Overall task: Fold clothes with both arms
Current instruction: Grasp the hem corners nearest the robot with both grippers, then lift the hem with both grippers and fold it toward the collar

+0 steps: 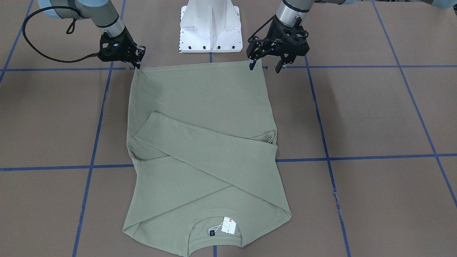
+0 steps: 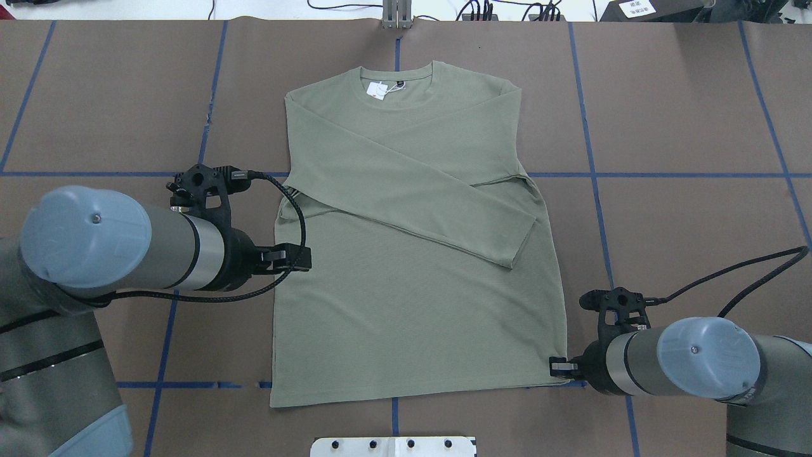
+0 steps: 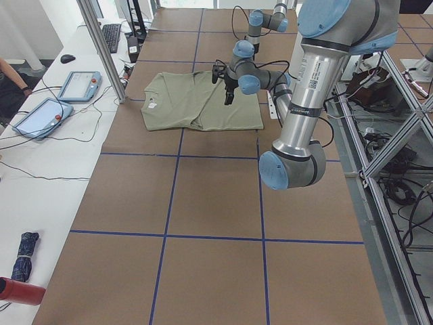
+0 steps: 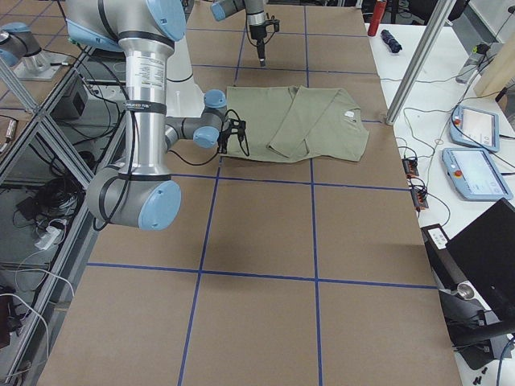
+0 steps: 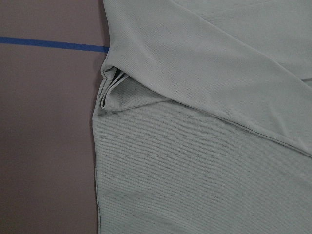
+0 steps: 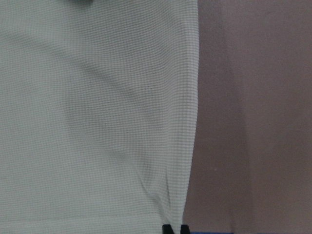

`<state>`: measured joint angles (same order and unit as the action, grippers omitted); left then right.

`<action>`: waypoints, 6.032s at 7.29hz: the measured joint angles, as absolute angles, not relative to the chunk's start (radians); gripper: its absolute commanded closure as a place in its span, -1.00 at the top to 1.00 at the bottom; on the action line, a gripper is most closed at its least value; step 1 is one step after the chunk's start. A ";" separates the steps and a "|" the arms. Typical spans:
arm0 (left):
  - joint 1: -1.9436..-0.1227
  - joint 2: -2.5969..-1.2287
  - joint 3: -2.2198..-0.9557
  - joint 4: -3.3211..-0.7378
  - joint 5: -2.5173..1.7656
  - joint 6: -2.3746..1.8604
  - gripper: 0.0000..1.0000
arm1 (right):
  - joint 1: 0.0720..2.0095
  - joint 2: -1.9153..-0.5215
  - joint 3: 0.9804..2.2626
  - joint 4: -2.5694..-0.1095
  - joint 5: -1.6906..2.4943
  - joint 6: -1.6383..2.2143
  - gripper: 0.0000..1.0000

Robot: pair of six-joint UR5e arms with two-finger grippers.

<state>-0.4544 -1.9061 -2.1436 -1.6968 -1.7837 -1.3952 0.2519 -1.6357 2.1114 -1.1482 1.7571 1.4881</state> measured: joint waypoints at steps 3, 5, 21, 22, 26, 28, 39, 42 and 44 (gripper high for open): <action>-0.272 -1.844 -2.131 -1.695 -1.718 -1.586 0.90 | 0.270 -1.633 2.131 -1.141 1.768 1.518 -1.00; -0.205 -1.812 -2.085 -1.685 -1.686 -1.657 0.87 | 0.286 -1.630 2.134 -1.140 1.778 1.520 -1.00; -0.146 -1.863 -2.005 -1.642 -1.671 -1.705 -1.00 | 0.359 -1.630 2.145 -1.140 1.854 1.517 -1.00; -0.143 -1.863 -2.011 -1.629 -1.670 -1.705 -1.00 | 0.359 -1.630 2.145 -1.140 1.855 1.517 -1.00; -0.151 -1.857 -2.149 -1.521 -1.671 -1.698 -1.00 | 0.371 -1.638 2.163 -1.140 1.885 1.516 -1.00; -0.136 -1.856 -2.249 -1.429 -1.673 -1.693 -1.00 | 0.365 -1.662 2.200 -1.141 1.952 1.516 -1.00; -0.215 -1.894 -2.413 -1.250 -1.698 -1.479 -1.00 | 0.519 -1.662 2.299 -1.127 2.191 1.501 -1.00; -0.432 -1.935 -2.373 -1.250 -1.763 -1.323 -1.00 | 0.687 -1.586 2.191 -1.074 2.190 1.457 -1.00; -0.526 -2.003 -2.226 -1.296 -1.767 -1.269 -1.00 | 0.773 -1.466 2.058 -1.061 2.187 1.434 -1.00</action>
